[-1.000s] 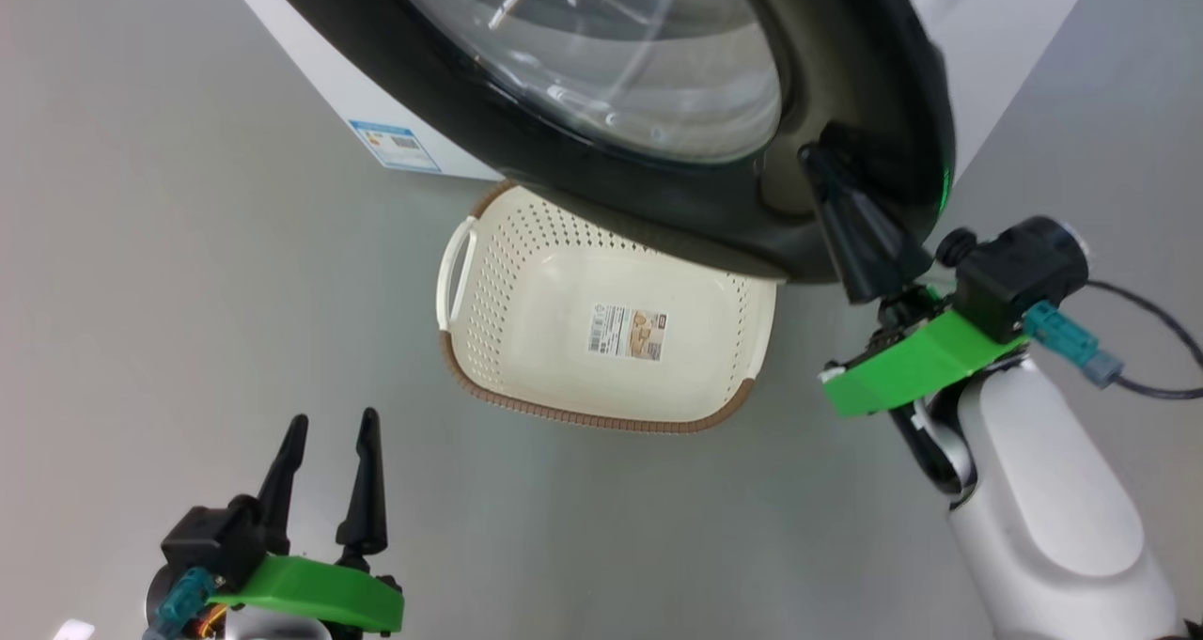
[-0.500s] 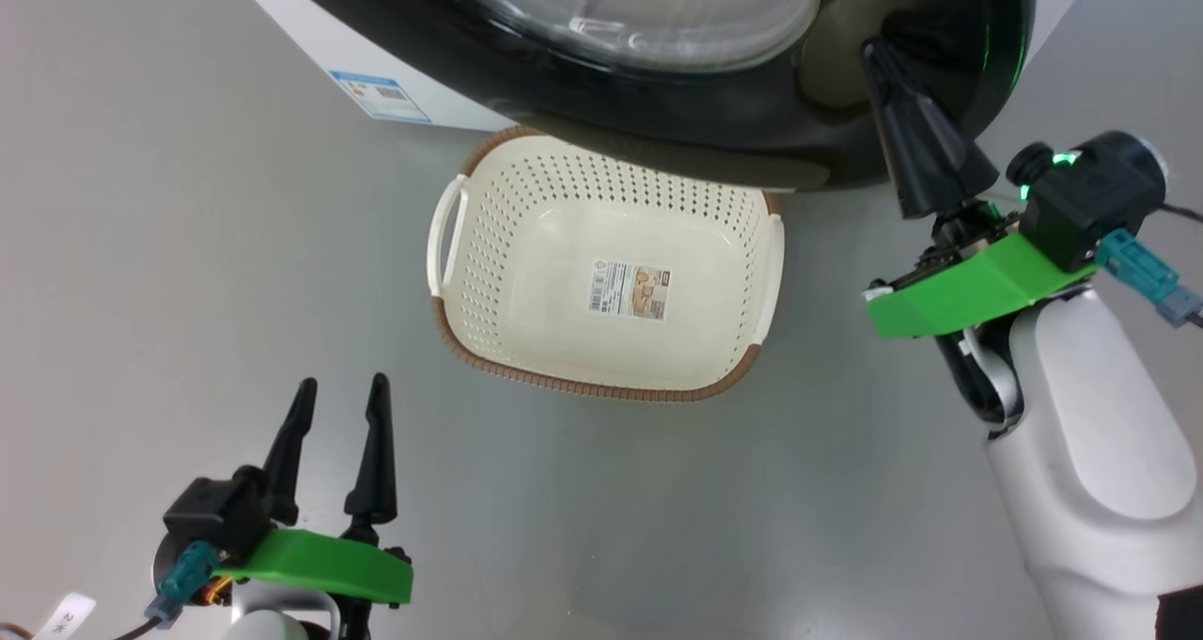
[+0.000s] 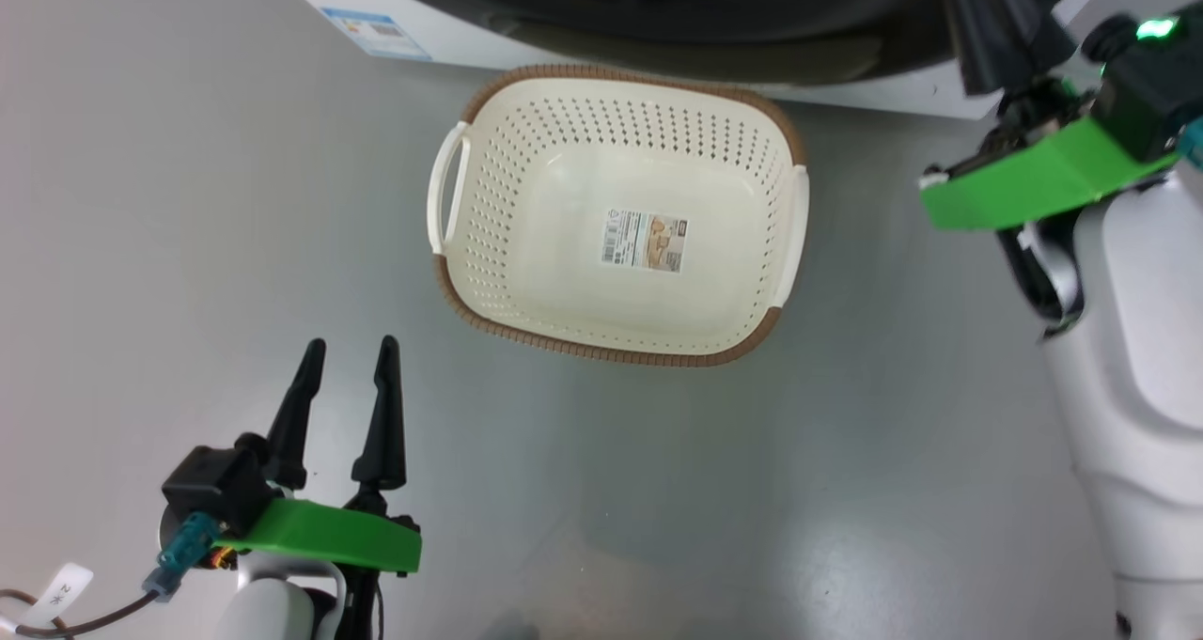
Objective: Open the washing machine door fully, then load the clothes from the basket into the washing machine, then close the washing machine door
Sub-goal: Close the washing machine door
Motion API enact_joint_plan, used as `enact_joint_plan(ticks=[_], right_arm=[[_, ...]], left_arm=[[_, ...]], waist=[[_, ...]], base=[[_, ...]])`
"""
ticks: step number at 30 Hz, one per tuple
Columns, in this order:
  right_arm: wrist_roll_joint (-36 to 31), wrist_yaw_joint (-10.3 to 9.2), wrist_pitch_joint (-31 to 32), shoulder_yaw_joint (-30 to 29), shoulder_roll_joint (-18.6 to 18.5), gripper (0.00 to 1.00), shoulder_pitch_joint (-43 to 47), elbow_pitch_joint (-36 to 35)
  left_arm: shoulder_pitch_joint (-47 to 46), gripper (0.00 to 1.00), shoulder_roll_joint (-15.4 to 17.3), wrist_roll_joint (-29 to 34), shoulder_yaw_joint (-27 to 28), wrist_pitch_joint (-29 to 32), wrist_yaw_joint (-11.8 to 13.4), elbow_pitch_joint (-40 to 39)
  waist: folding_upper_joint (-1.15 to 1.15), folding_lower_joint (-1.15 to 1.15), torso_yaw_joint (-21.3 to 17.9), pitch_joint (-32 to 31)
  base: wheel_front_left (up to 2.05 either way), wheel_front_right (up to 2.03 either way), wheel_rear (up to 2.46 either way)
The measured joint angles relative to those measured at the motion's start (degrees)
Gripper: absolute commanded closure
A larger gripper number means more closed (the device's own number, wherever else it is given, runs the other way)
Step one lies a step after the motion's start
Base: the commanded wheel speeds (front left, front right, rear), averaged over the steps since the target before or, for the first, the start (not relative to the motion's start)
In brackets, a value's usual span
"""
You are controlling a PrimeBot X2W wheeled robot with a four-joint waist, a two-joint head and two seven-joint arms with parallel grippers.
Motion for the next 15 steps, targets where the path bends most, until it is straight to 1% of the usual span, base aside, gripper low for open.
enact_joint_plan(ticks=[6, 10, 14, 15], right_arm=[[-1.0, 0.00, 0.0, -0.1, -1.8, 1.00, -4.6, 2.0], [-1.3, 0.00, 0.0, -0.5, -2.3, 1.00, -7.5, 3.3], [-2.1, 0.07, 0.0, -1.1, -2.8, 1.00, -8.1, 4.4], [-2.4, 0.49, 0.0, -1.3, -3.2, 1.00, -8.1, 4.9]], left_arm=[[-0.1, 0.00, 0.0, -1.0, -0.5, 0.0, 0.0, -1.0], [-0.9, 0.00, -0.1, -1.0, -0.5, 0.0, 0.0, -2.2], [-1.2, 0.00, -0.1, -0.9, -0.3, 0.0, -0.5, -3.7], [-1.2, 0.00, -0.1, -0.7, 0.2, 0.0, -0.6, -5.0]], waist=[[0.00, 0.00, 0.9, 1.8], [0.00, 0.00, 1.5, 2.5], [0.00, 0.00, 1.8, 2.2], [0.00, 0.00, 1.8, 1.9]], base=[[0.00, 0.00, 0.00], [0.00, 0.00, 0.00], [0.00, 0.00, 0.00], [0.00, 0.00, 0.00]])
